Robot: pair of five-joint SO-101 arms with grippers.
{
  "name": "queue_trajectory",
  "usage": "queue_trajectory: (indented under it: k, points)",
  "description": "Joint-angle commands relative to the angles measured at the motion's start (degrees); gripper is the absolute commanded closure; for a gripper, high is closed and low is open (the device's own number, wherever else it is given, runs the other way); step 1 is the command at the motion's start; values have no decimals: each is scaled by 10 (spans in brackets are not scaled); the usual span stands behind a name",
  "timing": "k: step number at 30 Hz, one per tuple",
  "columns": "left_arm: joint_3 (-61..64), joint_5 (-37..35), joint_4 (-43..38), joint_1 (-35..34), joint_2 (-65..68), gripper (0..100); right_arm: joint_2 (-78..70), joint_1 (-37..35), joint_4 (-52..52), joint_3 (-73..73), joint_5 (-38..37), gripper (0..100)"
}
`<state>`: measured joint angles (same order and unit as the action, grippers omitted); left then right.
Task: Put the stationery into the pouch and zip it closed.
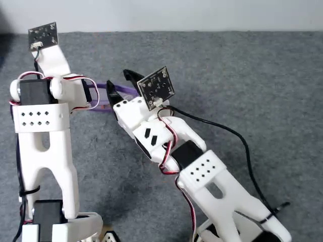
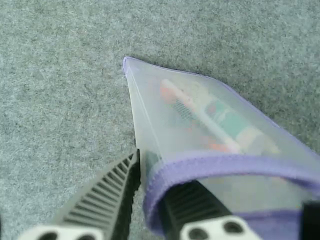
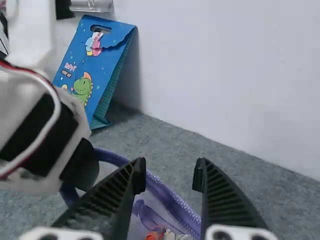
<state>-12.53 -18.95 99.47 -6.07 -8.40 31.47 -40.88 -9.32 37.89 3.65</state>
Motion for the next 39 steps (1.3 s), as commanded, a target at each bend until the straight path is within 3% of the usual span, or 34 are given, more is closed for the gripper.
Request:
queue_trajectory:
  k: [1,7,14,24,26,32,39]
  points:
    - [-1,-5,9,5,-3,988,49,0,-22,-4,-4,888]
    - [-1,-5,9,5,-4,988,109,8,-81,-4,-4,995]
    - [-1,-5,10,5,-7,988,204,66,-263,-6,58,985]
    - [-1,-5,10,6,-7,988,267,104,-505,-4,60,977]
    - [-1,-5,10,7,-7,988,263,103,-515,-1,59,950]
    - [-1,-5,11,40,-7,988,181,103,-501,5,58,745]
    - [-1,-5,11,66,-8,988,67,102,-378,4,28,794]
